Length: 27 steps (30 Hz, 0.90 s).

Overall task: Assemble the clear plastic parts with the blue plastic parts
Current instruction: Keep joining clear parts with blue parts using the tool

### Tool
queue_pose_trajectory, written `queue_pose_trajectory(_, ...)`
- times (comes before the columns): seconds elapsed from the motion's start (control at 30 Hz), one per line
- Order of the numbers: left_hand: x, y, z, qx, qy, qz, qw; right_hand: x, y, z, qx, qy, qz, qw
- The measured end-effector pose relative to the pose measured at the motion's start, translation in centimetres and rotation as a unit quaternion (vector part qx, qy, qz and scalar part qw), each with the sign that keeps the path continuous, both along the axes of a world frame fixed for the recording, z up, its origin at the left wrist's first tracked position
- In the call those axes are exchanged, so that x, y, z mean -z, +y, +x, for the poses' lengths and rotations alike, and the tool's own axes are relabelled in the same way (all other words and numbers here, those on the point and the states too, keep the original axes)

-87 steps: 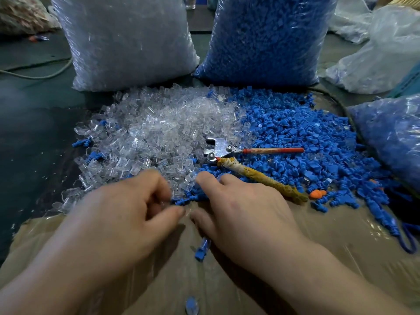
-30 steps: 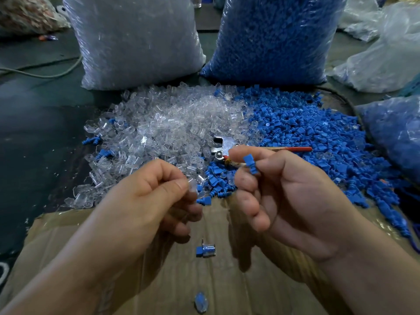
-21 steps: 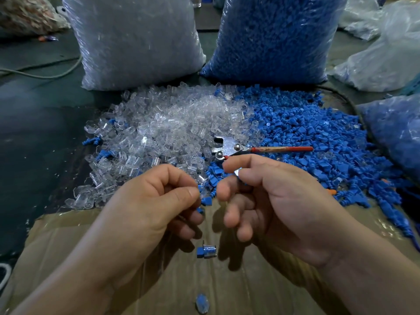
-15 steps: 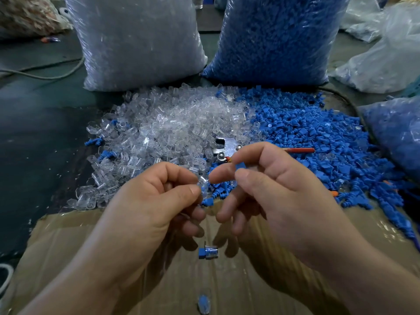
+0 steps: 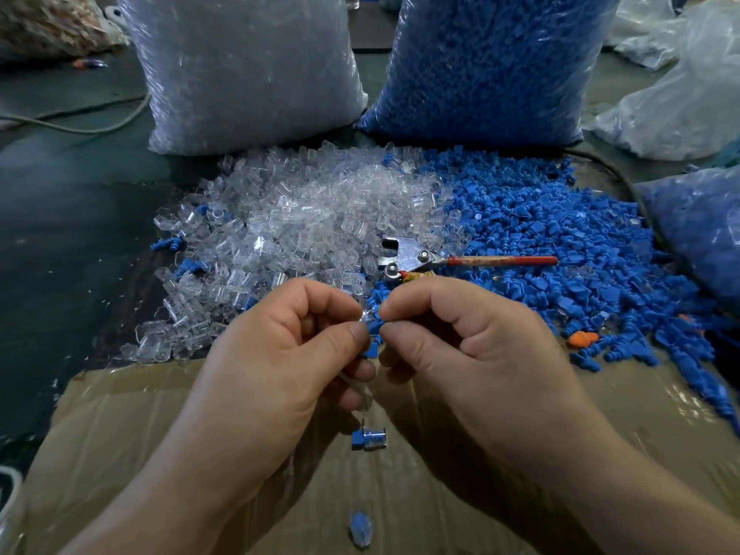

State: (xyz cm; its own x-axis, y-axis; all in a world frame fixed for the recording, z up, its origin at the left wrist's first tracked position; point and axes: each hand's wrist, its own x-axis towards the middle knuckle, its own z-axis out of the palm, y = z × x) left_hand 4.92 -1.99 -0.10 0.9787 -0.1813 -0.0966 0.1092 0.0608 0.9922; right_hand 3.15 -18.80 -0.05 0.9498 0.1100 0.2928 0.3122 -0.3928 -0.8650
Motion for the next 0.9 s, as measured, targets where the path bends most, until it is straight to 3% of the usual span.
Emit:
queue_pose_trajectory(0.17, -0.1, -0.1, -0.1, 0.009, -0.005, 0.006, 1.000, -0.1, 0.0, 0.1, 0.035, -0.128, -0.151, 0.980)
queue_pose_trajectory(0.33, -0.2, 0.2, -0.3, 0.017, -0.023, -0.005, 1.000, -0.1, 0.6, -0.4, 0.023, -0.171, -0.191, 0.966)
queue_pose_trajectory(0.53, 0.3, 0.2, -0.2, 0.013, -0.057, 0.053, 0.997, -0.5, 0.4, -0.3, -0.004, -0.129, -0.221, 0.967)
queue_pose_trajectory(0.63, 0.5, 0.2, 0.1, -0.011, -0.053, 0.065, 0.996, -0.9, -1.0, 0.5, 0.041, -0.114, -0.341, 0.932)
queue_pose_trajectory(0.73, 0.5, 0.6, 0.2, -0.018, -0.035, 0.063, 0.997, -1.3, -3.4, 1.8, 0.114, 0.007, -0.447, 0.887)
queue_pose_trajectory(0.8, 0.5, 0.7, 0.3, -0.011, -0.037, 0.068, 0.997, -1.0, -4.6, 2.4, 0.112, 0.066, -0.482, 0.866)
queue_pose_trajectory(0.9, 0.5, 0.8, 0.4, -0.003, -0.031, 0.061, 0.998, -1.0, -5.2, 2.8, 0.084, 0.079, -0.507, 0.854)
